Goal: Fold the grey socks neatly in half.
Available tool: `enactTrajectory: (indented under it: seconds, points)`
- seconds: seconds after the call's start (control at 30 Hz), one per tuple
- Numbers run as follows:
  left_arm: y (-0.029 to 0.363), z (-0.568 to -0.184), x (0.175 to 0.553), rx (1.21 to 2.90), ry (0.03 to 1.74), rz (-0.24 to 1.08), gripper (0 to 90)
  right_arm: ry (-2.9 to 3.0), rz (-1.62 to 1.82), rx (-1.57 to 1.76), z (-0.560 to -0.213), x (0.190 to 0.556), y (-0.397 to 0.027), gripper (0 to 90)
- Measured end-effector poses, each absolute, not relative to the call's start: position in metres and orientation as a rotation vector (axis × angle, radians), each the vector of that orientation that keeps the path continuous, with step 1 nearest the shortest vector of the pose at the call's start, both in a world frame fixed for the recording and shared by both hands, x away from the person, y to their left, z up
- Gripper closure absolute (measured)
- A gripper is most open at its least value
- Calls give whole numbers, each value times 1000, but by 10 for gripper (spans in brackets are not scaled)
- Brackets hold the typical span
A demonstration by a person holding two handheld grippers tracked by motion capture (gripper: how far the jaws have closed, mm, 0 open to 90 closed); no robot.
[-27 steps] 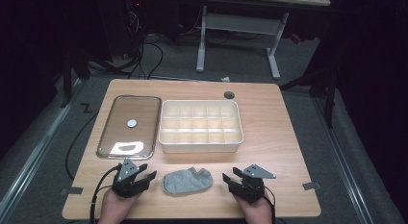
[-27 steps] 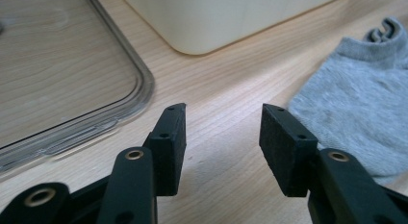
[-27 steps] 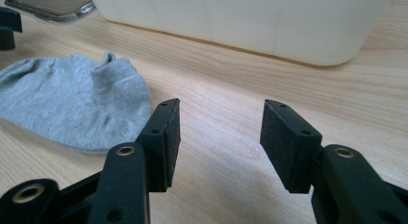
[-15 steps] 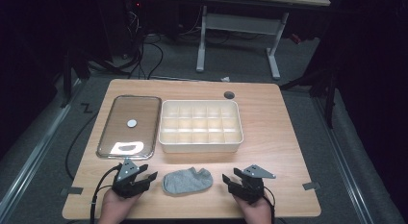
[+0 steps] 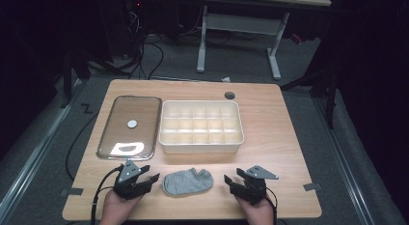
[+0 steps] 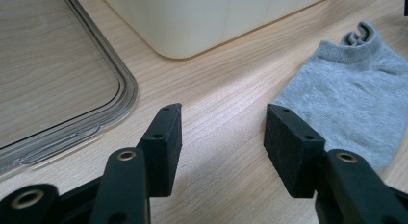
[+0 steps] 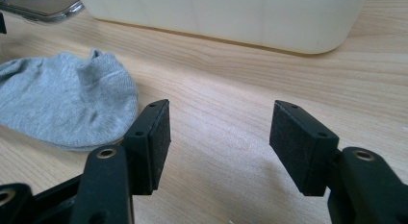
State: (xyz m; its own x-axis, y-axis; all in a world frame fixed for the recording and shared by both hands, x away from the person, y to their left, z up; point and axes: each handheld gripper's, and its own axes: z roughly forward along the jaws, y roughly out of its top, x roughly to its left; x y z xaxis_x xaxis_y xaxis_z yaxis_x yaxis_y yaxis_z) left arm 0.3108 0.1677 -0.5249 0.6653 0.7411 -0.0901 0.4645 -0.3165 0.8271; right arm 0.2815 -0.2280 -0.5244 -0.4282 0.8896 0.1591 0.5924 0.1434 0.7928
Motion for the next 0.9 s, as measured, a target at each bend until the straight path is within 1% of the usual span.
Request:
enactTrajectory:
  seconds: [0.13,0.3,0.43,0.6,0.7,0.9]
  points:
    - [167,-524,310,1973,932,372,483,2072,1189,1420,-522,281,-228,416]
    - [161,-523,307,1974,916,362,481,2077,1201,1403,-519,279,-222,451]
    - [154,-524,302,1978,893,357,471,2115,1223,1376,-517,279,-209,474]
    - [141,-523,296,2006,838,347,473,2158,1234,1379,-518,280,-192,530]
    - [135,-524,293,2025,812,342,493,2196,1226,1378,-520,284,-182,558]
    - [128,-526,290,2057,777,329,539,2244,1192,1391,-525,286,-172,559]
